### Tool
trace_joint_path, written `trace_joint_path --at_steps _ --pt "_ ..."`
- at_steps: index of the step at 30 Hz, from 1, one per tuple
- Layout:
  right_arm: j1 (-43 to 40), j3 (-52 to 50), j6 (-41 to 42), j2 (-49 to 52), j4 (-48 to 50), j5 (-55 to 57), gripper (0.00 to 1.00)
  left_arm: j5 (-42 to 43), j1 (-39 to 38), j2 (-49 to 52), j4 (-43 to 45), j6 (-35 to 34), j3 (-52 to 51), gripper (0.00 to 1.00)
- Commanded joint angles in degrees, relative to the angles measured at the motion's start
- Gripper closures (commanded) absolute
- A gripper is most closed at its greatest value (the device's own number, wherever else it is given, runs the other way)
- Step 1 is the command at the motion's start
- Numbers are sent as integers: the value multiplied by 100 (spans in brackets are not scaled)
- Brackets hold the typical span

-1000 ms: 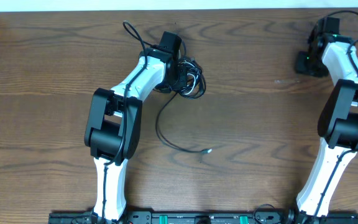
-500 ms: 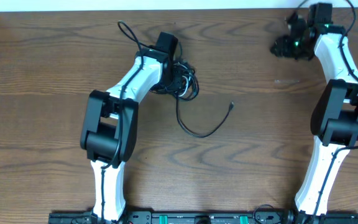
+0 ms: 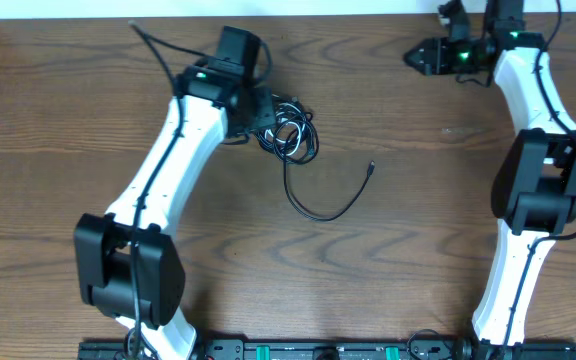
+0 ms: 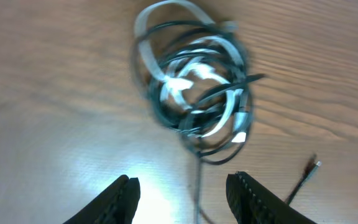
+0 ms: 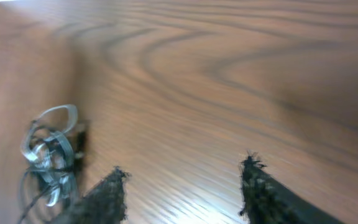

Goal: Untangle cables

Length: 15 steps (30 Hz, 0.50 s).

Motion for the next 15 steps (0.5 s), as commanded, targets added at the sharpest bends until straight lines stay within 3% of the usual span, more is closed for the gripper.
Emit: trace_joint_path --at_steps 1,7,12,15 --pt "435 81 289 7 52 -861 38 -136 459 72 -232 -308 13 48" --pt "1156 42 1602 11 59 -872 39 -140 855 247 -260 -262 -116 48" --pt "1794 35 3134 15 -90 28 34 -494 925 387 -284 -264 -184 47" --pt "2124 37 3418 15 -68 490 32 -522 922 433 -284 -267 -184 44"
